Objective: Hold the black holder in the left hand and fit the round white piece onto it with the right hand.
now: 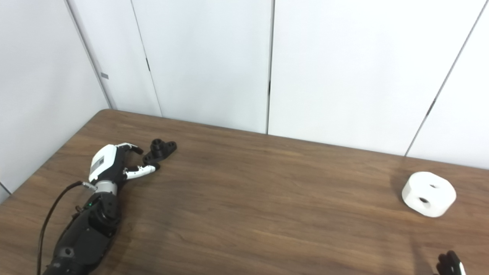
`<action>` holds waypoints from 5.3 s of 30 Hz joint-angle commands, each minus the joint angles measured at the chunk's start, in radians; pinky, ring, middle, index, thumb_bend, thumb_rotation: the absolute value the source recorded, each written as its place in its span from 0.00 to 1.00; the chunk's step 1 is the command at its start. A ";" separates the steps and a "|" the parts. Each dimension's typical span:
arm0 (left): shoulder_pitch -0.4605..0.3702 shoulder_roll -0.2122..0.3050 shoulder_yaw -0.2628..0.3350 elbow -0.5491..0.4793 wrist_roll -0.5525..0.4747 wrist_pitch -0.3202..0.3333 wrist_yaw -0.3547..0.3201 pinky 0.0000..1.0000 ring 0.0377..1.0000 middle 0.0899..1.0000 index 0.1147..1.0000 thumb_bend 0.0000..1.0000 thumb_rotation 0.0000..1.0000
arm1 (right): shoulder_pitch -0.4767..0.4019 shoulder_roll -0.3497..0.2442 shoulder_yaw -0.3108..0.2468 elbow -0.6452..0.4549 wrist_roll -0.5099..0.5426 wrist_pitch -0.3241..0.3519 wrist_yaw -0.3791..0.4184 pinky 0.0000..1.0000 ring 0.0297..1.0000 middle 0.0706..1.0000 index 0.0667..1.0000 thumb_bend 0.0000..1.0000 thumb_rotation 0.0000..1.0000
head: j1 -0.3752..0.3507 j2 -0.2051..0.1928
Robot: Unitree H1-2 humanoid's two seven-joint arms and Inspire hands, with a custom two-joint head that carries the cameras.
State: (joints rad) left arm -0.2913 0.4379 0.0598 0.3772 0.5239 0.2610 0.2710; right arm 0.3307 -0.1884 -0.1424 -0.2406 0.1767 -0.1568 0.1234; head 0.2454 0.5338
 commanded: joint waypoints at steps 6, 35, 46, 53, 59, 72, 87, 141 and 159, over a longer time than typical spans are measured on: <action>-0.049 0.026 -0.002 -0.010 -0.001 -0.031 0.026 0.98 0.94 0.86 0.62 0.87 0.32 | 0.018 0.004 0.001 0.001 0.011 -0.007 0.004 1.00 1.00 0.98 1.00 0.63 1.00 | -0.002 0.004; -0.085 0.025 -0.020 0.025 -0.023 -0.016 -0.001 1.00 0.95 0.88 0.64 0.85 0.30 | 0.017 0.020 -0.001 -0.014 0.004 0.021 -0.009 1.00 1.00 0.97 0.99 0.63 1.00 | -0.011 0.012; -0.089 0.034 -0.035 0.032 -0.019 -0.004 -0.004 1.00 0.95 0.87 0.63 0.84 0.28 | 0.021 0.021 -0.001 -0.021 -0.005 0.031 -0.013 1.00 1.00 0.97 0.98 0.64 1.00 | -0.013 0.012; -0.082 0.032 -0.026 0.034 -0.038 -0.024 0.006 1.00 0.94 0.85 0.57 0.83 0.24 | 0.021 0.021 -0.001 -0.021 -0.002 0.029 -0.012 1.00 1.00 0.97 0.98 0.65 1.00 | -0.016 0.014; -0.079 0.024 -0.013 0.054 -0.056 -0.076 0.041 1.00 0.92 0.81 0.44 0.59 0.09 | 0.021 0.021 -0.002 -0.021 -0.006 0.030 -0.012 1.00 1.00 0.97 0.98 0.65 1.00 | -0.016 0.017; -0.073 0.026 -0.019 0.078 -0.047 -0.131 0.078 0.85 0.87 0.75 0.42 0.52 0.05 | 0.029 0.018 -0.003 -0.036 0.012 0.040 -0.008 1.00 1.00 0.98 0.99 0.63 1.00 | -0.016 0.024; -0.059 0.012 -0.014 0.021 -0.060 -0.107 0.056 0.76 0.86 0.75 0.42 0.52 0.05 | 0.029 0.018 -0.002 -0.037 0.019 0.038 -0.009 1.00 1.00 0.98 0.99 0.63 1.00 | -0.028 0.029; 0.354 -0.137 -0.332 -0.735 -0.031 -0.012 -0.451 0.80 0.88 0.78 0.42 0.52 0.06 | 0.029 0.087 0.067 -0.164 -0.092 0.131 -0.111 1.00 0.99 0.94 0.95 0.61 0.97 | -0.284 0.185; 0.373 -0.130 -0.384 -0.734 -0.008 -0.030 -0.500 0.83 0.91 0.80 0.42 0.52 0.05 | 0.023 0.085 0.075 -0.202 -0.094 0.177 -0.131 1.00 0.99 0.93 0.94 0.60 0.95 | -0.288 0.224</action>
State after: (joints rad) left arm 0.0625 0.2928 -0.3121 -0.3813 0.5205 0.2249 -0.1932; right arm 0.3552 -0.1336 -0.0658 -0.4032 0.0786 0.0348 -0.0029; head -0.0414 0.7562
